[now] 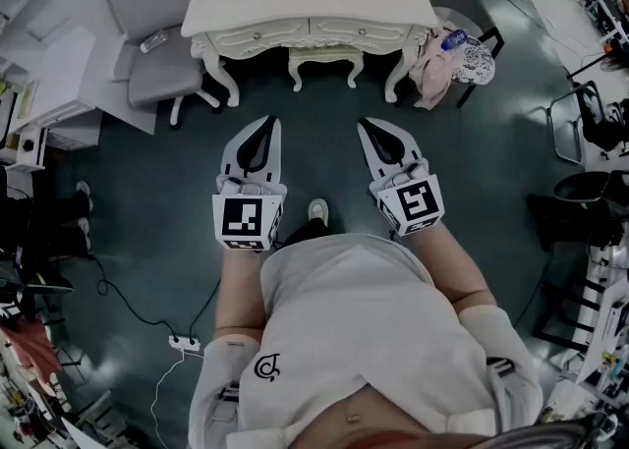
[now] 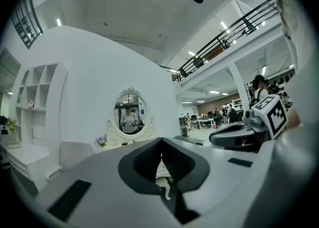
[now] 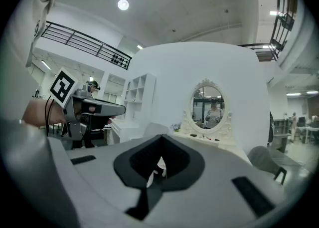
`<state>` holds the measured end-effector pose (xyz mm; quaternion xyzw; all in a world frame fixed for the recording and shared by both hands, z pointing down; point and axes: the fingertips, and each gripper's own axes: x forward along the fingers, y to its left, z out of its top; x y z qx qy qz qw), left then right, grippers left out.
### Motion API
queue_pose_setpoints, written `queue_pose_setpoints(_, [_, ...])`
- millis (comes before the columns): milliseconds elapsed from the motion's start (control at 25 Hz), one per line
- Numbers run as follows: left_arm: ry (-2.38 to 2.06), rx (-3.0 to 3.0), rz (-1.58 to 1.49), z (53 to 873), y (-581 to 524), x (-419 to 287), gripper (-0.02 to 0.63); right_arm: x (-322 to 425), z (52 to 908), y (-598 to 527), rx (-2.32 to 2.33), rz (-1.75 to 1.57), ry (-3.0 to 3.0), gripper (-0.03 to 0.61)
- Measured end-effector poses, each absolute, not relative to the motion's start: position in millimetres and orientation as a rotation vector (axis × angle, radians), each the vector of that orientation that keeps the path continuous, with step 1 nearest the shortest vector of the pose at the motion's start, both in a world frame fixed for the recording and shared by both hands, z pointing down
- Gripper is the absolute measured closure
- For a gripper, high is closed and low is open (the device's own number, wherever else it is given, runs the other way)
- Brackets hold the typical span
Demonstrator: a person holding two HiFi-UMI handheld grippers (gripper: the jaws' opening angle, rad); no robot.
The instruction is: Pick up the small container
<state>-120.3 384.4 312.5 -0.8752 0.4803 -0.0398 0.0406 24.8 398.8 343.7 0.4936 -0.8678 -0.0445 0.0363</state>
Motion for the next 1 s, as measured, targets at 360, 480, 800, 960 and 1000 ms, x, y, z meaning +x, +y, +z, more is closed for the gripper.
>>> queue_pose_setpoints(360, [1.437, -2.733, -0.168, 327.9, 379.0, -111.6, 0.601, 36.5, 351.5, 392.6, 1.505, -0.09, -2.651, 0.574])
queue_pose_setpoints(480, [1.428, -2.755, -0.189, 339.0, 373.4, -110.8, 0.601, 34.2, 362.9, 385.8, 1.461, -0.041, -2.658, 0.572])
queue_pose_setpoints(800, [1.409, -2.79, -0.166, 349.8, 318.2, -123.5, 0.601, 19.1, 380.9, 326.0, 1.479, 0.009, -2.637, 0.572])
queue_pose_setpoints(960, [1.401, -2.794, -0.192, 349.0, 291.2, -129.9, 0.601, 15.5, 383.3, 298.4, 1.522, 0.046, -2.627, 0.572])
queue_pose_setpoints(1000, [1.397, -2.791, -0.2, 346.9, 283.4, -130.4, 0.601, 14.0, 384.2, 290.2, 1.517, 0.05, -2.625, 0.572])
